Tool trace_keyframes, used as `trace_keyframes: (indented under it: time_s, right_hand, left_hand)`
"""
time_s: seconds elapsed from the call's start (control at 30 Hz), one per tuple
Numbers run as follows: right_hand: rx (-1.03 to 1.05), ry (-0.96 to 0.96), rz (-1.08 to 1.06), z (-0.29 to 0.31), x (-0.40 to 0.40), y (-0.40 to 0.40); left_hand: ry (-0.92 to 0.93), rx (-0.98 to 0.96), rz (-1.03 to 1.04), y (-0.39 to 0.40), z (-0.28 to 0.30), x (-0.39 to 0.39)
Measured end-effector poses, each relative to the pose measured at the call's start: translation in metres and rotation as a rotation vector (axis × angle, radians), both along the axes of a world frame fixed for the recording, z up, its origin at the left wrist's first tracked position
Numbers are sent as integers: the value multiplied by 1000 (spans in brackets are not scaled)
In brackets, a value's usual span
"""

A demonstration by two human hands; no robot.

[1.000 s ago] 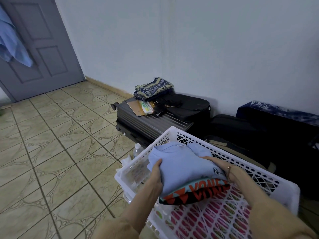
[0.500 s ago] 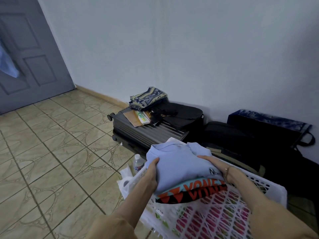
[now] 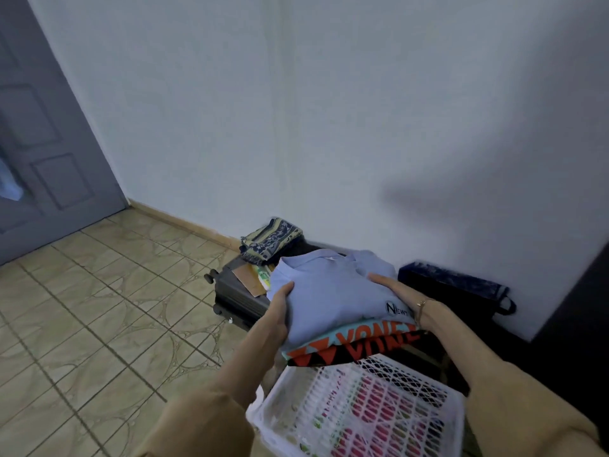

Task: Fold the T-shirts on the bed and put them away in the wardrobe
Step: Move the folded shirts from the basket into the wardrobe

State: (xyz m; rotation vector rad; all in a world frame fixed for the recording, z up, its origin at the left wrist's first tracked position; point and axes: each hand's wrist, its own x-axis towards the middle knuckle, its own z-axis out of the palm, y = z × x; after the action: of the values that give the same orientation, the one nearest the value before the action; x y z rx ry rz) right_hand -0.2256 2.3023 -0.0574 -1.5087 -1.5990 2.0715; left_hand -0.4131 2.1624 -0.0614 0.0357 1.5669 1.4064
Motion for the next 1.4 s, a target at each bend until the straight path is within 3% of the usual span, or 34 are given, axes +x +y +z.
trace_keyframes:
  time_s: [0.3, 0.53, 0.73, 0.97, 1.13, 1.4]
  right_hand:
    - [100, 53, -146, 195, 21, -15]
    - [173, 77, -211, 275, 41, -42]
    - [181, 99, -316, 297, 69, -80]
    - [192, 71, -480, 312, 166, -164]
    - [266, 20, -566, 312, 222, -224]
    - [264, -60, -720, 293, 342, -338]
  left_hand:
    - [64, 48, -188, 2, 196, 2]
    - [118, 91, -307, -17, 284, 12]
    - [166, 123, -438, -33, 309, 30]
    - [155, 155, -619, -74, 317, 110]
    - [241, 115, -632, -110, 308, 164]
    - [129, 134, -818, -195, 292, 280]
